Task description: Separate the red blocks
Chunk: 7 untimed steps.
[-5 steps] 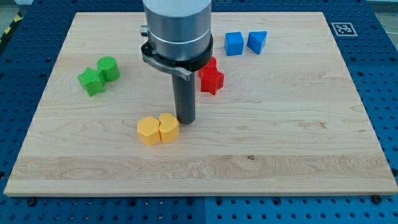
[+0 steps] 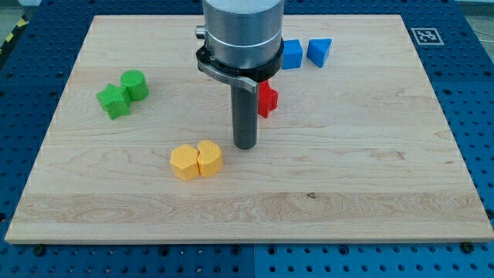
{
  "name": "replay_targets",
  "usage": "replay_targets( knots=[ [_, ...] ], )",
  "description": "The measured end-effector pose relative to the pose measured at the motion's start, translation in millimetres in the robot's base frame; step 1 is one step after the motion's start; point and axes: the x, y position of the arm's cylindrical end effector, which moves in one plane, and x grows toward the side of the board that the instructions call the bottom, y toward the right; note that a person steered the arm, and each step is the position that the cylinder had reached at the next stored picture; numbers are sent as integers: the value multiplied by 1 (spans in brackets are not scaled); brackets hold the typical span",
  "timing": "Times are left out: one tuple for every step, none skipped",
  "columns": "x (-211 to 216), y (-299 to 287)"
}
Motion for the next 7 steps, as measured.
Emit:
replay_targets(
  knots=[
    [0, 0],
    [0, 0],
    [5, 0],
    [9, 0],
    [14, 0],
    [17, 8],
    [-11, 39]
  ],
)
